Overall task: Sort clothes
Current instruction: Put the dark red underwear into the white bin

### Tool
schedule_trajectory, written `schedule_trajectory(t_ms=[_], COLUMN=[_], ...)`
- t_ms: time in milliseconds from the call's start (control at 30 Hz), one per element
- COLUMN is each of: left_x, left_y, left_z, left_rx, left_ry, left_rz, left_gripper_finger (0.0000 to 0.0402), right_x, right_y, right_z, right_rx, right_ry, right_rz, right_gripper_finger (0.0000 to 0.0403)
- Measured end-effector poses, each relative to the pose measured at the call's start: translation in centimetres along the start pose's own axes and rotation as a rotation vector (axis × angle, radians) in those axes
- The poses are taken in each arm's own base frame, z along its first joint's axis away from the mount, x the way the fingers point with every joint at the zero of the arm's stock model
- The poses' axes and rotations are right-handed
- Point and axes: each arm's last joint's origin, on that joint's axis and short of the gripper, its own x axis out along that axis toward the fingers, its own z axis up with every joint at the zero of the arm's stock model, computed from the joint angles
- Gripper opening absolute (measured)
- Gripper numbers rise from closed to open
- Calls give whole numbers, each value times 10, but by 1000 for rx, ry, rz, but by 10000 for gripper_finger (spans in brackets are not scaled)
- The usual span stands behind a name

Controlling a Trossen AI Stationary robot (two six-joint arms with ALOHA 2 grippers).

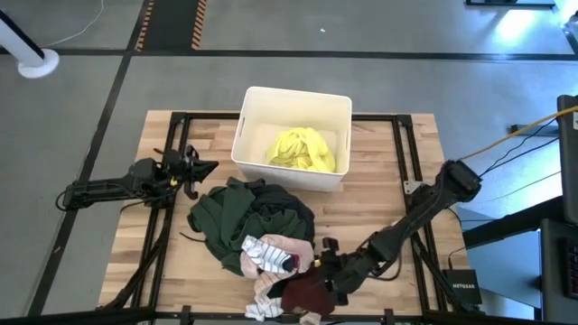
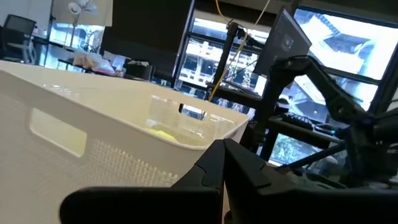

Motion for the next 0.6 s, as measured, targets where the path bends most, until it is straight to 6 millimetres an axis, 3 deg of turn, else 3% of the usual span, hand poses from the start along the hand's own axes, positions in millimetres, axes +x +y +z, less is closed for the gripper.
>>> schedule_trajectory(t_ms=[200,400,500,600], left_x=[0,0,0,0], left_y=[-1,-1,-1,-1], left_z=[0,0,0,0], left_rx=[-2,-5,-14,-36], left_ry=[4,5,4,5], left_rz=[-27,-27,-27,-27], left_gripper_finger=[0,0,0,0], right_x=[37,53,53,51], right_y=[-4,-8,-10,-11], right_z=[-15,-27,-27,-26], right_rx=[-1,-11,-16,-18], right_ry=[57,115,103,92], right_rz=[11,-20,-59,-81], right_gripper_finger=[198,188,146,75])
